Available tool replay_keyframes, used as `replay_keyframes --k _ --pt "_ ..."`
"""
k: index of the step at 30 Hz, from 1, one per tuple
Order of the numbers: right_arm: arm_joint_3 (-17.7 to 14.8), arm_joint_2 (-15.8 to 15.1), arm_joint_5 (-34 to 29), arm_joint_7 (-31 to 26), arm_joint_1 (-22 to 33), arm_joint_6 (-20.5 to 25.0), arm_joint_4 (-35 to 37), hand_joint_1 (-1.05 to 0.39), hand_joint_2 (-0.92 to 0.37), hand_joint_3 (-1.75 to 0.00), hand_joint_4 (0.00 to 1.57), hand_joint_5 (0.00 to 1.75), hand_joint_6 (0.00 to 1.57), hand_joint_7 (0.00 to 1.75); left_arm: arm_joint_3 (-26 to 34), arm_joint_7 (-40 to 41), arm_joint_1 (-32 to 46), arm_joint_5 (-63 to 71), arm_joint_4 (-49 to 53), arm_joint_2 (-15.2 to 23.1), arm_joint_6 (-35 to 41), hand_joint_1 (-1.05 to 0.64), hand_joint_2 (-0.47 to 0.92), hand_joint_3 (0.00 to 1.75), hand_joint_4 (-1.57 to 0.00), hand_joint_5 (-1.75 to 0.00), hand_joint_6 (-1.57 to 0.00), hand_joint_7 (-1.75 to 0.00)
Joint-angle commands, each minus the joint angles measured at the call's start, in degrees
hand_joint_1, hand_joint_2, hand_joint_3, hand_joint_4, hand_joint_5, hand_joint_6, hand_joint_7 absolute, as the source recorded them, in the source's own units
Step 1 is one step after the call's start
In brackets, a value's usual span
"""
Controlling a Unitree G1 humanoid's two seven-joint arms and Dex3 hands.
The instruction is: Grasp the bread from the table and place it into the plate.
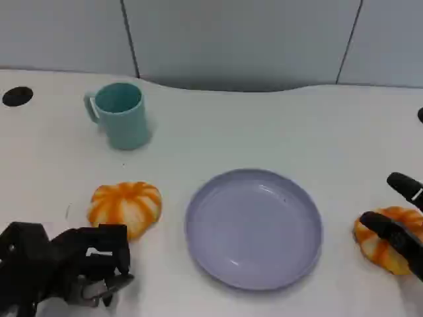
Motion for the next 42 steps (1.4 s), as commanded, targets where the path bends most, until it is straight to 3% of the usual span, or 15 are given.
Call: replay_keyframes --k 1,7,14,19,24,28,31,32,34,35,36,37,39,40,42 --pt "-0.36 -0.58 0.19 -0.27 -0.25 -0.37 -0.26 -0.27 -0.92 -0.46 0.36 1.27 0.31 1.01 -0.23 0.55 0.55 0.98 -1.87 1.05 2.19 -0.42 0.50 0.75 -0.77 -1.75 -0.60 -1.75" --pt "-0.20 -0.85 0.03 0.96 -0.11 -0.98 0.01 -0.28 -0.92 -0.44 0.35 1.27 0.30 1.01 -0.12 1.21 1.05 1.32 -3.56 1.18 3.65 -0.39 0.49 0.77 -0.77 -1.75 -0.59 -1.75" --pt "0.17 -0.63 -0.14 0.81 0.14 -0.86 -0.59 -0.29 -0.92 -0.47 0.33 1.27 0.28 1.00 3.29 1.29 1.26 -2.85 -0.58 -1.66 -5.10 -0.37 0.50 0.76 -0.78 -1.75 -0.58 -1.75" --pt "0.37 -0.60 0.01 1.30 0.38 -0.97 -0.75 -0.29 -0.92 -0.47 0.32 1.27 0.29 1.00 5.48 5.66 1.69 -2.86 -4.64 -3.41 -11.85 -0.29 0.62 0.61 -0.80 -1.75 -0.63 -1.75" --pt "0.41 -0.08 0.01 0.58 0.13 -1.02 -0.69 -0.29 -0.92 -0.44 0.34 1.27 0.30 1.00 5.67 20.18 -0.97 12.84 -9.09 -1.36 -23.32 -0.31 0.66 0.65 -0.84 -1.75 -0.60 -1.75" --pt "0.78 -0.01 -0.30 0.31 0.08 -1.09 -0.78 -0.30 -0.92 -0.43 0.34 1.27 0.30 0.99 4.31 36.31 -1.66 35.17 -16.19 2.29 -23.80 -0.29 0.66 0.68 -0.83 -1.75 -0.59 -1.75" --pt "0.91 0.14 -0.28 0.01 0.03 -1.08 -0.80 -0.30 -0.92 -0.42 0.34 1.27 0.31 0.99 2.39 41.28 -2.01 43.03 -19.16 4.31 -22.36 -0.29 0.65 0.69 -0.81 -1.75 -0.58 -1.75" --pt "0.96 0.23 -0.26 -0.15 0.00 -1.04 -0.83 -0.30 -0.92 -0.41 0.34 1.27 0.31 1.00 1.50 42.22 -2.30 45.31 -20.22 5.30 -21.90 -0.35 0.72 0.51 -0.69 -1.75 -0.48 -1.75" --pt "1.08 0.41 -0.26 -0.34 -0.04 -1.10 -0.80 -0.30 -0.92 -0.41 0.34 1.27 0.32 1.00 -0.34 42.25 -2.88 48.38 -22.52 7.20 -20.66 -0.38 0.78 0.38 -0.63 -1.75 -0.42 -1.75" --pt "1.12 0.47 -0.27 -0.36 -0.05 -1.18 -0.76 -0.30 -0.92 -0.40 0.34 1.27 0.32 1.00 -1.12 41.69 -3.08 49.02 -23.51 7.93 -20.00 -0.45 0.85 0.23 -0.47 -1.74 -0.39 -1.56" --pt "1.24 0.49 -0.29 -0.47 -0.01 -1.09 -0.94 -0.30 -0.92 -0.40 0.34 1.27 0.32 1.00 -2.43 39.43 -3.93 49.84 -24.50 9.19 -19.09 -0.47 0.88 0.18 -0.43 -1.75 -0.39 -1.51" --pt "1.33 0.50 -0.31 -0.63 0.00 -0.97 -1.10 -0.30 -0.92 -0.41 0.34 1.26 0.31 0.99 -3.51 37.82 -4.59 50.32 -25.18 10.19 -18.33 -0.53 0.90 0.09 -0.33 -1.44 -0.44 -0.97" --pt "1.48 0.54 -0.34 -0.53 0.10 -1.18 -1.27 -0.30 -0.92 -0.42 0.34 1.26 0.30 0.99 -5.38 36.11 -5.83 51.26 -25.49 11.58 -17.22 -0.57 0.91 0.03 -0.26 -1.16 -0.56 -0.39" --pt "1.50 0.59 -0.32 -0.41 0.15 -1.39 -1.26 -0.30 -0.92 -0.43 0.33 1.26 0.30 0.99 -6.17 35.99 -6.31 51.73 -25.40 12.06 -16.81 -0.60 0.90 0.01 -0.18 -0.99 -0.54 -0.18" --pt "1.47 0.65 -0.22 -0.30 0.15 -1.50 -1.19 -0.29 -0.92 -0.43 0.33 1.27 0.30 0.99 -7.76 34.84 -7.32 52.55 -25.47 12.93 -15.46 -0.64 0.88 0.00 -0.10 -0.80 -0.47 -0.05"
